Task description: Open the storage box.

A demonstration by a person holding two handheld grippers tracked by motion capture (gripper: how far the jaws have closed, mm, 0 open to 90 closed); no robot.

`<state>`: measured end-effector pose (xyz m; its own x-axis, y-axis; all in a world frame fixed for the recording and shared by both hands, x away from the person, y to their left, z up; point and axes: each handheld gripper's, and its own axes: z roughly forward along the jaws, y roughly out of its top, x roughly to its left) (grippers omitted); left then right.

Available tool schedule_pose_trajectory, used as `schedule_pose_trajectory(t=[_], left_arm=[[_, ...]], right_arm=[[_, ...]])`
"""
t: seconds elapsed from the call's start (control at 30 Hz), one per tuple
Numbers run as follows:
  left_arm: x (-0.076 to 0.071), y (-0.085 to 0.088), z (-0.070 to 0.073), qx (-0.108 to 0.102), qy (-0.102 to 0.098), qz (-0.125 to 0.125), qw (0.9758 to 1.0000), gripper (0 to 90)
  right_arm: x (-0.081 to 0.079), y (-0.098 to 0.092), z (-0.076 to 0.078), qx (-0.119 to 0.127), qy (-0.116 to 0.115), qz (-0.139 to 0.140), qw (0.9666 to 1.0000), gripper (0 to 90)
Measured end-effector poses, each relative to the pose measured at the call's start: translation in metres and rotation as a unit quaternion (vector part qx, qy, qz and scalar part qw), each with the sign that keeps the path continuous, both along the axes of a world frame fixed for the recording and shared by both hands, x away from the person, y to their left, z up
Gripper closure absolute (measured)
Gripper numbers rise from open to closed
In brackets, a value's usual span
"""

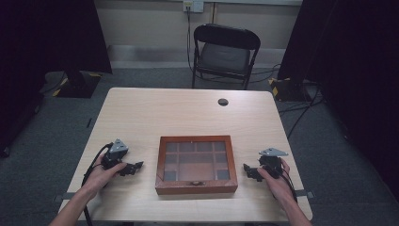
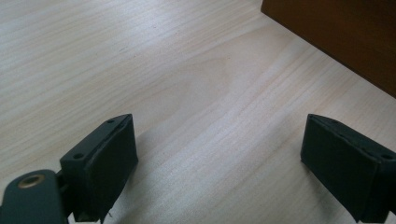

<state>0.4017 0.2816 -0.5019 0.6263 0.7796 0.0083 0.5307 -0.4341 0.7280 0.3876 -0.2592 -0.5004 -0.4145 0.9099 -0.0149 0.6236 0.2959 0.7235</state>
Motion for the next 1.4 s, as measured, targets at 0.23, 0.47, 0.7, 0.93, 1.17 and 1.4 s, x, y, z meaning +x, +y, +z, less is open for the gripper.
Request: schedule_pose_trajectory(t=[0.23, 0.47, 0.7, 0.93, 1.17, 1.4], left_arm=[[0.000, 0.000, 0.000, 0.001, 0.000, 0.001, 1.0000, 9.5], [0.000, 0.000, 0.000, 0.000, 0.000, 0.001, 1.0000, 9.5], [0.000, 0.000, 0.000, -0.001, 0.000, 0.002, 1.0000, 9.4], [0.000, 0.000, 0.000, -0.001, -0.001, 0.002, 1.0000, 9.4], [0.000, 0.000, 0.000, -0.001, -0.001, 0.002, 1.0000, 9.4], [0.000, 0.000, 0.000, 0.001, -0.001, 0.003, 1.0000, 8.9]], right_arm=[[0.002, 0.000, 0.007, 0.001, 0.015, -0.002, 0.9999, 15.4], [-0.005, 0.001, 0.028, 0.027, 0.002, 0.026, 0.9993, 23.3], [-0.009, 0.008, 0.053, 0.055, -0.004, 0.066, 0.9963, 28.4], [-0.017, 0.019, 0.068, 0.082, 0.009, 0.114, 0.9900, 37.1], [-0.026, 0.042, 0.081, 0.109, 0.014, 0.183, 0.9769, 44.3], [-0.034, 0.071, 0.087, 0.120, 0.018, 0.241, 0.9629, 51.5]])
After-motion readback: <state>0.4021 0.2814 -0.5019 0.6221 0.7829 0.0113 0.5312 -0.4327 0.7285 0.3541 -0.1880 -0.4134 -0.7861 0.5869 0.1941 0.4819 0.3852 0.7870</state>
